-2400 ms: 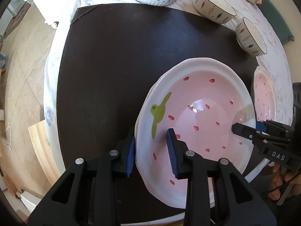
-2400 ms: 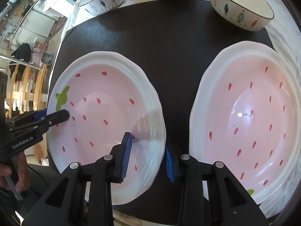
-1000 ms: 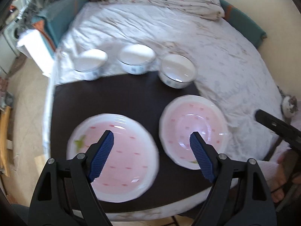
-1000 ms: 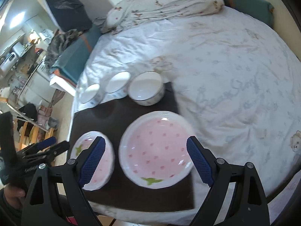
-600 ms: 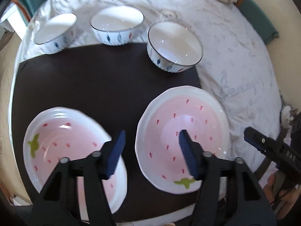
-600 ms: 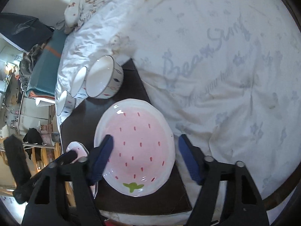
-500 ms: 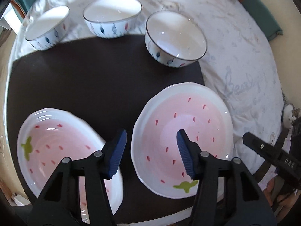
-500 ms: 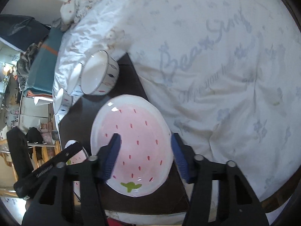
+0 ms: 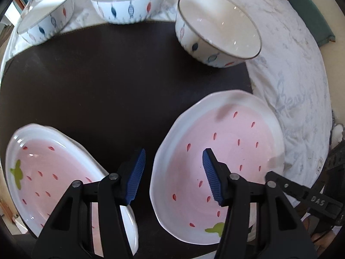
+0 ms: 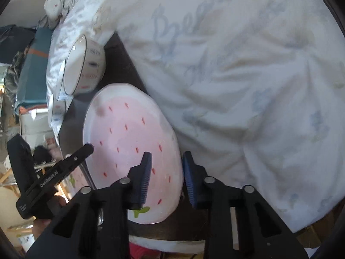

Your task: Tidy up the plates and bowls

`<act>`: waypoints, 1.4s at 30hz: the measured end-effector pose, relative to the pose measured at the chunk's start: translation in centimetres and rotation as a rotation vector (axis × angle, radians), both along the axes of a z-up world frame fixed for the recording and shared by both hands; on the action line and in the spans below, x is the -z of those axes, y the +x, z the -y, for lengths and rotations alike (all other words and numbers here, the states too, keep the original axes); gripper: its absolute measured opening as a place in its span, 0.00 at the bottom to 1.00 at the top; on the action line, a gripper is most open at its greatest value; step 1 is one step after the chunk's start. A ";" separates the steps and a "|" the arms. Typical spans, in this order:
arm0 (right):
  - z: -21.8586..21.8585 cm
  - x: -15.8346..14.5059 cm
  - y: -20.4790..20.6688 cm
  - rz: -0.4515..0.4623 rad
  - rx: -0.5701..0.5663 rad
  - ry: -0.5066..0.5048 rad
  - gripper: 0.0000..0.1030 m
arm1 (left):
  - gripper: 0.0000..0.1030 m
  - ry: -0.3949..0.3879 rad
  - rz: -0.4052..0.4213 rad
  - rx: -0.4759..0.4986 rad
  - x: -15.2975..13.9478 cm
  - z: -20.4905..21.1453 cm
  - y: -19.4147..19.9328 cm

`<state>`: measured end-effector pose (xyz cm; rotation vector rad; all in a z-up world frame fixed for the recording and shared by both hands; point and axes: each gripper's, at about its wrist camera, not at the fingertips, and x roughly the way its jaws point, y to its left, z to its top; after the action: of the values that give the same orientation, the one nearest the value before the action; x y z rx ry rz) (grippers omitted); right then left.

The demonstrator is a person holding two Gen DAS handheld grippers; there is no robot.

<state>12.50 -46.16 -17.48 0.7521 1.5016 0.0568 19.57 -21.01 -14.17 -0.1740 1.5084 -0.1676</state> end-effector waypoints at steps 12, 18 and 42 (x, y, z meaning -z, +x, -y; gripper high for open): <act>-0.6 0.9 0.5 -0.020 -0.047 -0.024 0.23 | 0.36 0.039 -0.011 0.039 1.2 1.1 -0.1; -1.1 -0.4 0.3 0.041 -0.080 -0.091 0.22 | 0.32 -0.002 -0.019 0.047 1.1 1.1 -0.6; -4.7 -7.9 -1.8 0.340 -0.168 -0.160 0.14 | 0.32 -0.076 0.135 0.009 -5.6 -4.5 -1.2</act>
<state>10.67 -41.43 -9.63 0.4602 1.2240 0.1801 18.38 -16.56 -8.55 -0.2128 1.3691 -0.2397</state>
